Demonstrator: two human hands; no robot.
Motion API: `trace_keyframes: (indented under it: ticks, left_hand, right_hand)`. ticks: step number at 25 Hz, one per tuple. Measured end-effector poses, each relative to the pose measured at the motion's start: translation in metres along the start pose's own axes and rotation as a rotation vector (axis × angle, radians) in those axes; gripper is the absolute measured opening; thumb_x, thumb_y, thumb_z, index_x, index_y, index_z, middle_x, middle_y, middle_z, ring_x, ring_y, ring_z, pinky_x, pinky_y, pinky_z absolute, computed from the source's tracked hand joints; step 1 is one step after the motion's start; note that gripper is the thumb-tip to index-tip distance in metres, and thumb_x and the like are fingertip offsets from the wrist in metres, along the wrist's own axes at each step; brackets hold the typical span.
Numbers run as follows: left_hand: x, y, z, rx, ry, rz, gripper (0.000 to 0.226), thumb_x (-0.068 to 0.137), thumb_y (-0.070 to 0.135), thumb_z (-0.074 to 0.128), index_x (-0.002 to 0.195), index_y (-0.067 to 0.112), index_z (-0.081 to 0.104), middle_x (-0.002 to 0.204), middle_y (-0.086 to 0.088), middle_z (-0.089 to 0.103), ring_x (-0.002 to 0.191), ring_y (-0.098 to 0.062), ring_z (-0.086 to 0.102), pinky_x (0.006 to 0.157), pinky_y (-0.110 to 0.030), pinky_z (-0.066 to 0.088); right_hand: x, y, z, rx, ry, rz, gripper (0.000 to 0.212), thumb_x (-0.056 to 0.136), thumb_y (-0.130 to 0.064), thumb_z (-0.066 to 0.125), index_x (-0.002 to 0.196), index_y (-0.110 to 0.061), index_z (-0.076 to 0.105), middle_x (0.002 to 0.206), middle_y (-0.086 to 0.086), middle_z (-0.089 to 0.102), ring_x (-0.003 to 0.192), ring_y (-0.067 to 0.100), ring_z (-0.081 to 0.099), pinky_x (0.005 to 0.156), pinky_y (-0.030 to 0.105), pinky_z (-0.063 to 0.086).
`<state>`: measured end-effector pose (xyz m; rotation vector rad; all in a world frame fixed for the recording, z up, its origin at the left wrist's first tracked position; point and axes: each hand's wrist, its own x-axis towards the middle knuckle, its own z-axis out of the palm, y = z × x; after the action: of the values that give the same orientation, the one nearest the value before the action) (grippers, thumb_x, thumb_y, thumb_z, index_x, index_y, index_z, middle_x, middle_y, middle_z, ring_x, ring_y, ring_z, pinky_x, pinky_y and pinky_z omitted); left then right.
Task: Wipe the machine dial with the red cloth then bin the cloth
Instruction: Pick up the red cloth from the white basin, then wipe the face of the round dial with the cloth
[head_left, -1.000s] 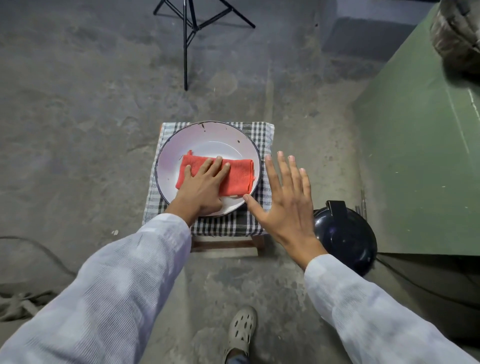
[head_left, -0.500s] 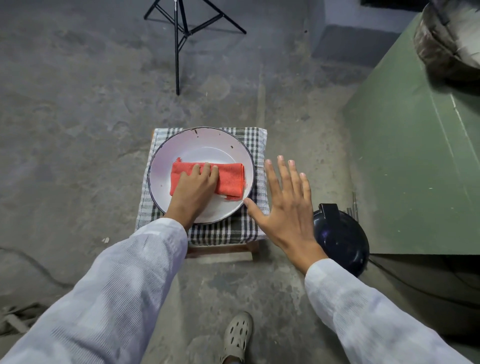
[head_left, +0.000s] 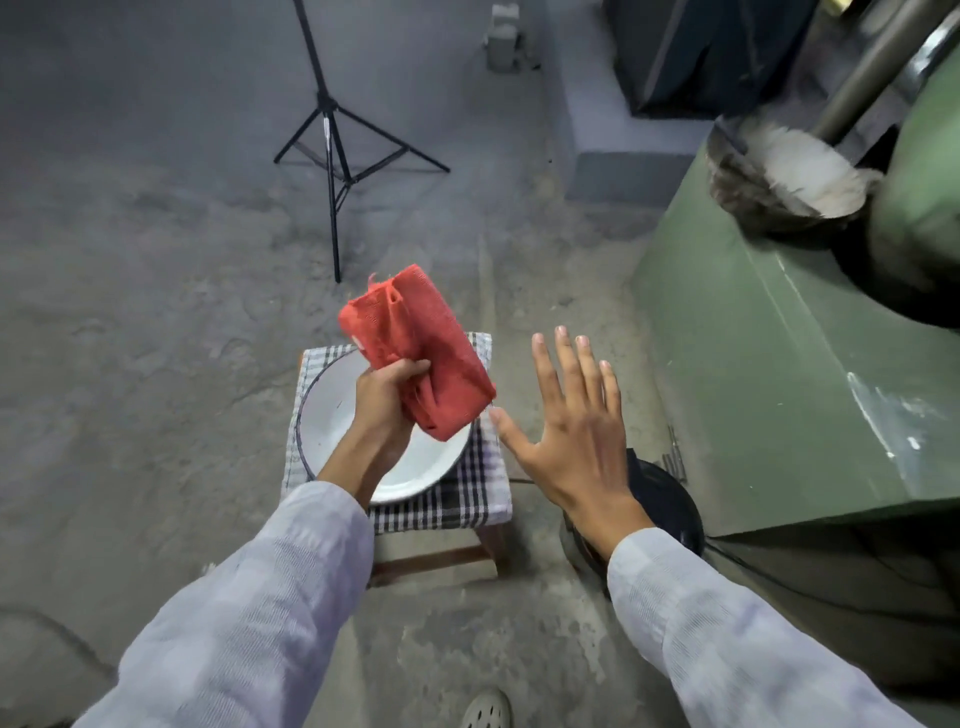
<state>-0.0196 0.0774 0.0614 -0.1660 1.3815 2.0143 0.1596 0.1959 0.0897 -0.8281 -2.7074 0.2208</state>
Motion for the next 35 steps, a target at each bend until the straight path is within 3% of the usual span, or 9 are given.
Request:
trace_keyframes:
  ticks: [2,5,7,11,16,22,28,32,35]
  left_hand:
    - [-0.018,0.009,0.018,-0.185,-0.132,-0.034,0.034,0.086,-0.007,0.051,0.114,0.004,0.067,0.107,-0.011,0.070,0.097,-0.026,0.068,0.109,-0.044,0.049]
    - [-0.067,0.028,0.066,-0.408,-0.223,-0.044,0.029,0.078,-0.004,0.057,0.101,0.010,0.069,0.102,-0.007,0.070,0.095,-0.023,0.066,0.119,-0.043,0.038]
    - [-0.098,0.037,0.099,-0.481,-0.284,-0.047,0.027,0.083,0.006,0.062,0.108,0.012,0.068,0.108,-0.007,0.067,0.106,-0.024,0.063,0.124,-0.049,0.033]
    - [-0.164,0.050,0.176,-0.504,-0.394,-0.053,0.029,0.088,0.025,0.065,0.116,0.019,0.068,0.125,-0.003,0.069,0.123,-0.023,0.064,0.121,-0.057,0.037]
    - [-0.260,0.053,0.279,-0.464,-0.579,-0.062,0.022,0.095,0.030,0.064,0.101,0.018,0.081,0.107,0.000,0.081,0.101,-0.017,0.077,0.111,-0.048,0.049]
    - [-0.399,0.018,0.393,-0.499,-0.769,-0.135,0.021,0.100,0.027,0.064,0.116,0.017,0.073,0.114,0.000,0.078,0.104,-0.018,0.075,0.115,-0.048,0.047]
    - [-0.562,-0.054,0.485,-0.466,-0.944,-0.320,0.018,0.098,0.024,0.066,0.099,0.017,0.083,0.124,-0.005,0.076,0.117,-0.027,0.071,0.117,-0.057,0.043]
    - [-0.680,-0.113,0.538,-0.470,-1.045,-0.496,0.022,0.101,0.022,0.060,0.115,0.010,0.074,0.142,-0.010,0.066,0.133,-0.031,0.061,0.120,-0.055,0.039]
    - [-0.759,-0.154,0.567,-0.415,-1.092,-0.594,0.022,0.101,0.022,0.058,0.109,0.010,0.075,0.140,-0.011,0.067,0.130,-0.032,0.062,0.119,-0.054,0.041]
  right_hand:
    - [0.005,0.004,-0.021,-0.001,0.036,0.010,0.091,0.098,-0.069,0.048,0.170,-0.018,0.026,0.178,0.013,0.022,0.166,0.034,0.020,0.134,0.056,0.017]
    - [0.003,0.020,-0.087,-0.023,0.135,0.043,0.091,0.097,-0.071,0.044,0.170,-0.020,0.024,0.179,0.011,0.021,0.166,0.032,0.019,0.134,0.055,0.018]
    - [-0.003,0.033,-0.131,-0.043,0.195,0.061,0.092,0.098,-0.073,0.043,0.171,-0.022,0.021,0.179,0.010,0.020,0.167,0.031,0.017,0.134,0.053,0.016]
    - [-0.031,0.068,-0.230,-0.112,0.321,0.118,0.093,0.099,-0.075,0.041,0.172,-0.023,0.016,0.180,0.010,0.017,0.168,0.030,0.013,0.135,0.052,0.014]
    - [-0.092,0.117,-0.354,-0.197,0.467,0.224,0.093,0.099,-0.076,0.036,0.172,-0.023,0.012,0.181,0.009,0.010,0.168,0.026,0.006,0.136,0.051,0.009]
    - [-0.220,0.190,-0.493,-0.381,0.623,0.383,0.093,0.099,-0.076,0.035,0.172,-0.021,0.014,0.180,0.010,0.012,0.168,0.029,0.010,0.135,0.053,0.012]
    - [-0.388,0.257,-0.612,-0.588,0.785,0.562,0.090,0.098,-0.070,0.046,0.169,-0.016,0.030,0.176,0.015,0.029,0.163,0.035,0.028,0.132,0.056,0.023]
    - [-0.509,0.294,-0.679,-0.730,0.829,0.712,0.090,0.099,-0.071,0.044,0.169,-0.016,0.030,0.175,0.016,0.030,0.163,0.037,0.028,0.131,0.057,0.023]
    - [-0.592,0.315,-0.717,-0.819,0.860,0.833,0.090,0.099,-0.070,0.047,0.168,-0.016,0.030,0.175,0.016,0.030,0.163,0.037,0.028,0.131,0.058,0.024]
